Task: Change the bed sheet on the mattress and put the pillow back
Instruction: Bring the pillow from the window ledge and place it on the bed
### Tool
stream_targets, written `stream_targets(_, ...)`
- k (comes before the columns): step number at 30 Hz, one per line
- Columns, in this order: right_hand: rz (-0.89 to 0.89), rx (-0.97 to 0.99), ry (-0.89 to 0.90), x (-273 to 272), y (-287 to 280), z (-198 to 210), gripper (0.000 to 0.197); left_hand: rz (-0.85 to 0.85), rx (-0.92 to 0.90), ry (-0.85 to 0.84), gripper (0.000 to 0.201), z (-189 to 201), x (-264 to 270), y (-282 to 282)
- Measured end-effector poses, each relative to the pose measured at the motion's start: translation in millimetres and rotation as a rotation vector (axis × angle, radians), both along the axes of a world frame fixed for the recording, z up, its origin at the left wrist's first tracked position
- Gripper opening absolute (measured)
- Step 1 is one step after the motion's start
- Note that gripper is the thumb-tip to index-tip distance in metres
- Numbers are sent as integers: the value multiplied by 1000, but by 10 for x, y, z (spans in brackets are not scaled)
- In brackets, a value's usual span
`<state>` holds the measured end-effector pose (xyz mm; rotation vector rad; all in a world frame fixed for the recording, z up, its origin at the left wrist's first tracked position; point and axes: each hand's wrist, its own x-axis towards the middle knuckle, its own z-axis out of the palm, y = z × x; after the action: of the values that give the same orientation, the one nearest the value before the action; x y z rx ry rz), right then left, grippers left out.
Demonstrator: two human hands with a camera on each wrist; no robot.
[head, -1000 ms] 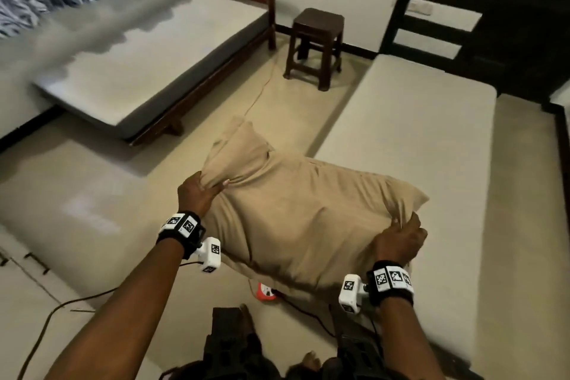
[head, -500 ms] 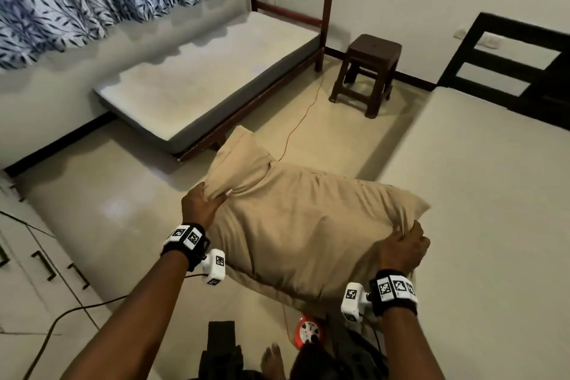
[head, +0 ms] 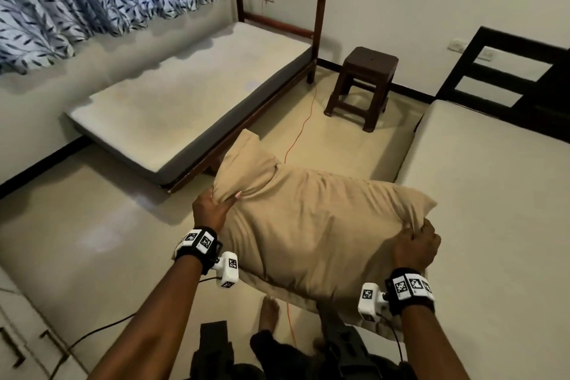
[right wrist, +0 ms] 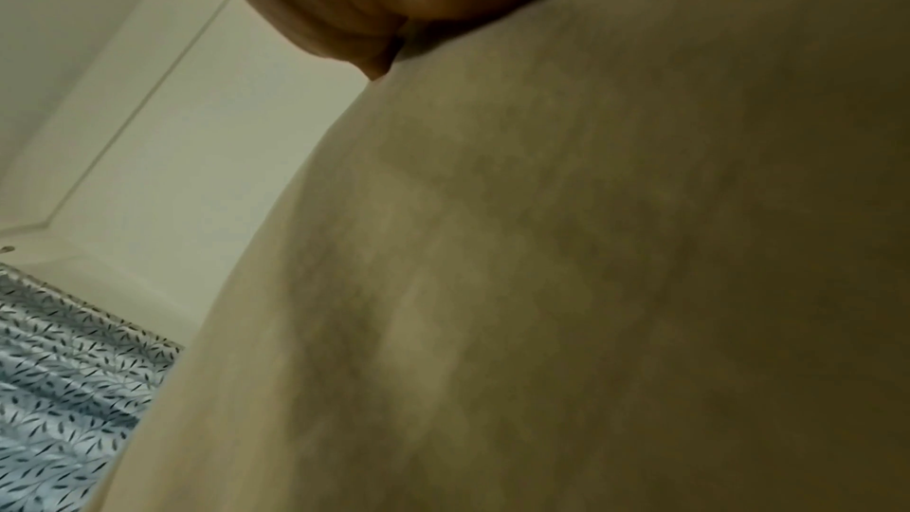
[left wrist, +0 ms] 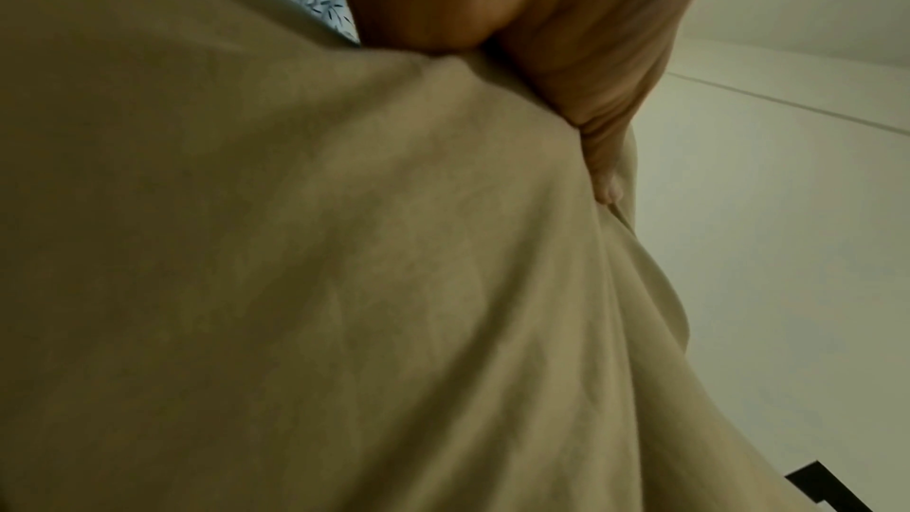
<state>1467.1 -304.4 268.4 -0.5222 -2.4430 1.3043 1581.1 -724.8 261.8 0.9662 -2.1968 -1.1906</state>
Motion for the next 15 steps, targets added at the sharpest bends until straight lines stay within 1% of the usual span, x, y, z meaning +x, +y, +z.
stream_targets(2,-23,-4,-17,-231,-182,-6,64,-35,-19,-18,66,33,-346,-160)
stream_targets(8,-98,-22,-10,-978,-703,104,63,-111,82,-34,68,121,-1409,-815)
stream_targets(10,-136,-5,-14,-1221,-849,143,54,-152,79,-22,67,191,-1746,-964)
stream_targets(12,-164,14,-10,-1442,-975,176,43,-180,78,-16,60,272,-2089,-1059)
stream_targets(15,-235,12,7,-1830,-1126,194,41,-225,86,-38,58,301,-2684,-1209)
